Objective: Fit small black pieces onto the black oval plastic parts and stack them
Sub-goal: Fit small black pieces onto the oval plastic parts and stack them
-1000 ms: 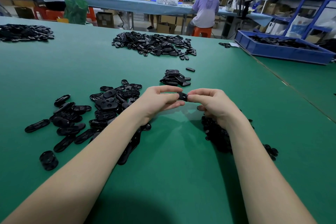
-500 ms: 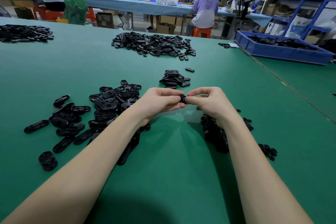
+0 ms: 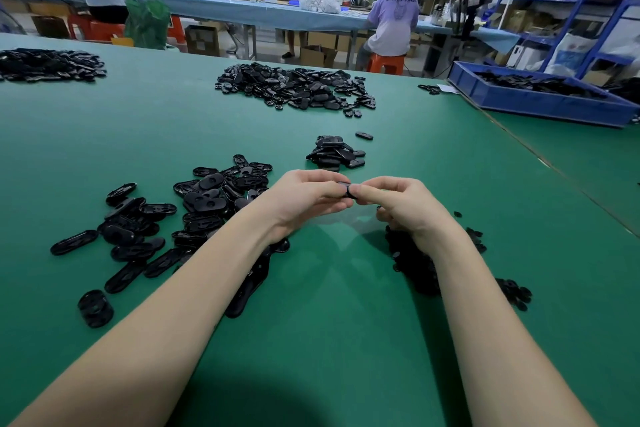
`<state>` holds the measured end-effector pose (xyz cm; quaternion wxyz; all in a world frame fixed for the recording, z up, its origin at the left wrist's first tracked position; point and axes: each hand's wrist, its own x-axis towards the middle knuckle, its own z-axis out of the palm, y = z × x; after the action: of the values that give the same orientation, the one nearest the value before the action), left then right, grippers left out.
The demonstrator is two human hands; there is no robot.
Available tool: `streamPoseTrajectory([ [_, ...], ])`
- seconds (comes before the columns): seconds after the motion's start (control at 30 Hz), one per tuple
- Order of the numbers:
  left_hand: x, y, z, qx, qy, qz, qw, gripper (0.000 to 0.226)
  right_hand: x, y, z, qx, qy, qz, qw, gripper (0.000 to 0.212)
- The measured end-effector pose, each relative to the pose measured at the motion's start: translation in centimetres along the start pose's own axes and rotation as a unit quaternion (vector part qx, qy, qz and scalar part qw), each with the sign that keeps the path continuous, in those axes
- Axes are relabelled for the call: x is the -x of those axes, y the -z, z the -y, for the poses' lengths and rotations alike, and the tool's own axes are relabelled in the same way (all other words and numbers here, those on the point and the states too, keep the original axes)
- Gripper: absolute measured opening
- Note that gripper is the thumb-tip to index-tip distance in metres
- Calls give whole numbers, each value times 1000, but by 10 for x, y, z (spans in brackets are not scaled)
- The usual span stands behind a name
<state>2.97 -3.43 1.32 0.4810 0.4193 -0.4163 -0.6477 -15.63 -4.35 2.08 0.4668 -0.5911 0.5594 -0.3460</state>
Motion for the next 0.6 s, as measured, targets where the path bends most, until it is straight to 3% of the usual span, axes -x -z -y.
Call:
streamPoseTrajectory([
  [0.13, -1, 0, 1, 14, -1, -18, 1000, 11, -3, 0, 2, 11, 18, -11, 1000, 17],
  [0.6, 0, 3, 6, -132, -32, -35, 990, 14, -11, -10, -3, 74, 47, -44, 995, 8],
])
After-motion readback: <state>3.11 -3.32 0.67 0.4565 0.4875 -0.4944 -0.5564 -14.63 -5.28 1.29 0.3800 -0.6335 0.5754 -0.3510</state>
